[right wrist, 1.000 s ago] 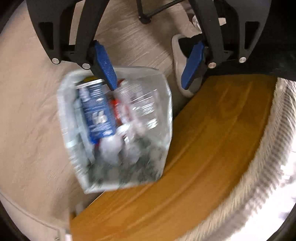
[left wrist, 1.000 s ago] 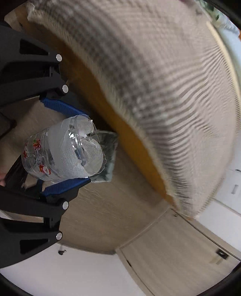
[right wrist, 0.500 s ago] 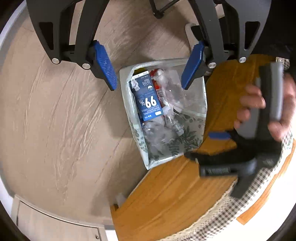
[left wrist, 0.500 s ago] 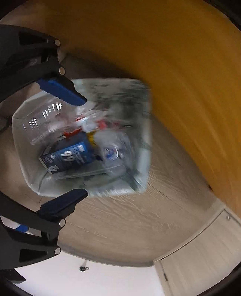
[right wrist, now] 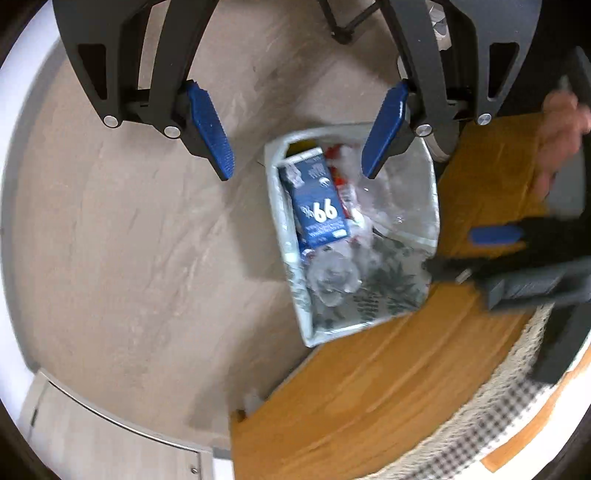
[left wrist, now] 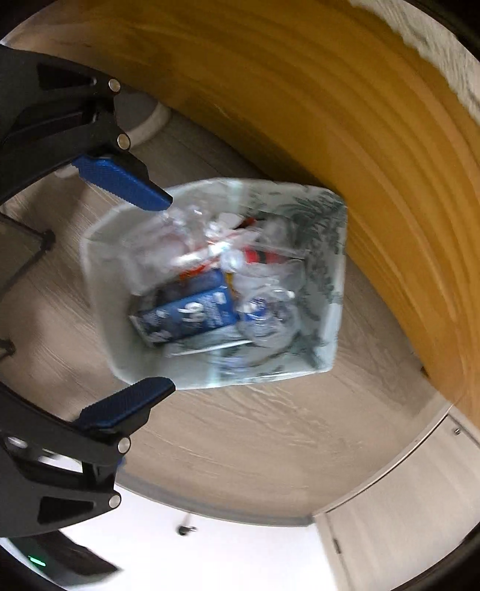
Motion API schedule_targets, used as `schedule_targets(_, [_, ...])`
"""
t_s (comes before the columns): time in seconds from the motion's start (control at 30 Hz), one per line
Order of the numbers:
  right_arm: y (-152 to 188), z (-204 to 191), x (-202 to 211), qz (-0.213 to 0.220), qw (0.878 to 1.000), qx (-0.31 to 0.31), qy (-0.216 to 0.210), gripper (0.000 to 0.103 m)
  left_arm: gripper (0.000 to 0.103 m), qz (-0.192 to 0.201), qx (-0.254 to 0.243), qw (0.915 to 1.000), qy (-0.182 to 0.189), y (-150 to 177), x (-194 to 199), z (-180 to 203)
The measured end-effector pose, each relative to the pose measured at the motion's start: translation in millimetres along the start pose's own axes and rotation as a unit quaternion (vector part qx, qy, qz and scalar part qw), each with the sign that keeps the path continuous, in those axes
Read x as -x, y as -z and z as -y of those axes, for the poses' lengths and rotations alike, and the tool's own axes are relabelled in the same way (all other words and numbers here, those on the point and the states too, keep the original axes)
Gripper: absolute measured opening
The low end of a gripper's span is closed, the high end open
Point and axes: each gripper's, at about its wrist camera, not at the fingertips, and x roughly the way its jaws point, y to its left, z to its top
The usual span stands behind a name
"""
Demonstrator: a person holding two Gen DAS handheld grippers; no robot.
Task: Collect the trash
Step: 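Move both open tools from the wastebasket back to the bed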
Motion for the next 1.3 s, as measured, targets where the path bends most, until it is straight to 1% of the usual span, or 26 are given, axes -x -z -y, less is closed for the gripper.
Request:
schedule_targets(0.07, [1, 4, 4, -0.010, 1.000, -0.009, 0.014, 0.069, 0.088, 0.013, -0.015, 0.9997, -0.011, 9, 17, 3])
schedule_targets(0.13, [2, 5, 13, -0.013, 1.000, -0.006, 0.024, 0.069, 0.088, 0.036, -0.024, 0.9988, -0.024, 19, 39, 5])
schedule_targets(0.23, [2, 1, 31, -0.003, 0.999, 0.003, 0.040, 0.069, 0.088, 0.075, -0.023, 0.9962, -0.038, 35, 74, 0])
schedule_targets(0.33, [-3, -9, 62, 0.024, 0.998, 0.014, 0.052, 0.069, 0.088, 0.143, 0.000, 0.9891, -0.034, 52, 124, -9])
schedule_targets(0.4, [-10, -21, 80, 0.044, 0.997, 0.026, 0.057, 0.069, 0.089, 0.205, 0.015, 0.9784, -0.025, 68, 166, -18])
schedule_targets(0.43, [-16, -30, 94, 0.061, 0.996, 0.037, 0.059, 0.069, 0.089, 0.248, 0.021, 0.9685, -0.017, 80, 195, -25])
schedule_targets(0.47, [-20, -38, 102, 0.074, 0.995, 0.043, 0.060, 0.069, 0.089, 0.270, 0.023, 0.9624, -0.014, 88, 212, -30])
schedule_targets(0.5, [-25, -50, 115, 0.091, 0.993, 0.052, 0.059, 0.069, 0.089, 0.298, 0.026, 0.9541, -0.012, 98, 235, -40])
schedule_targets(0.53, [-28, -60, 126, 0.104, 0.991, 0.058, 0.055, 0.069, 0.089, 0.313, 0.029, 0.9493, -0.013, 103, 249, -46])
schedule_targets(0.57, [-32, -73, 138, 0.121, 0.989, 0.064, 0.049, 0.069, 0.089, 0.332, 0.033, 0.9427, -0.014, 110, 269, -57])
schedule_targets(0.63, [-40, -106, 160, 0.156, 0.984, 0.081, 0.032, 0.069, 0.089, 0.356, 0.044, 0.9333, -0.015, 123, 299, -82])
schedule_targets(0.73, [-45, -151, 183, 0.194, 0.975, 0.107, 0.007, 0.069, 0.089, 0.391, 0.063, 0.9175, -0.033, 145, 342, -128])
schedule_targets(0.8, [-47, -190, 196, 0.215, 0.967, 0.139, -0.013, 0.069, 0.090, 0.411, 0.072, 0.9070, -0.053, 158, 366, -159])
schedule_targets(0.83, [-47, -206, 200, 0.223, 0.963, 0.151, -0.022, 0.069, 0.091, 0.426, 0.081, 0.8988, -0.067, 166, 379, -175])
schedule_targets(0.87, [-47, -229, 205, 0.233, 0.957, 0.168, -0.033, 0.073, 0.094, 0.440, 0.091, 0.8897, -0.080, 174, 392, -193])
schedule_targets(0.9, [-47, -242, 207, 0.239, 0.954, 0.177, -0.037, 0.075, 0.096, 0.451, 0.100, 0.8823, -0.089, 180, 401, -207])
schedule_targets(0.93, [-46, -256, 209, 0.246, 0.951, 0.184, -0.043, 0.075, 0.096, 0.464, 0.116, 0.8729, -0.094, 187, 411, -229])
schedule_targets(1.03, [-45, -304, 212, 0.257, 0.941, 0.208, -0.067, 0.075, 0.096, 0.465, 0.150, 0.8684, -0.084, 200, 422, -277])
schedule_targets(1.07, [-44, -320, 211, 0.257, 0.939, 0.215, -0.077, 0.075, 0.096, 0.467, 0.168, 0.8638, -0.088, 204, 422, -296])
schedule_targets(1.13, [-41, -348, 209, 0.256, 0.935, 0.228, -0.094, 0.075, 0.096, 0.466, 0.203, 0.8544, -0.105, 210, 422, -326])
schedule_targets(1.2, [-33, -380, 202, 0.251, 0.931, 0.241, -0.108, 0.075, 0.096, 0.459, 0.233, 0.8497, -0.112, 217, 425, -359])
schedule_targets(1.23, [-31, -392, 199, 0.248, 0.930, 0.244, -0.115, 0.075, 0.096, 0.459, 0.240, 0.8480, -0.115, 220, 426, -371])
schedule_targets(1.3, [-25, -422, 186, 0.239, 0.929, 0.250, -0.130, 0.075, 0.096, 0.459, 0.250, 0.8420, -0.133, 225, 430, -397])
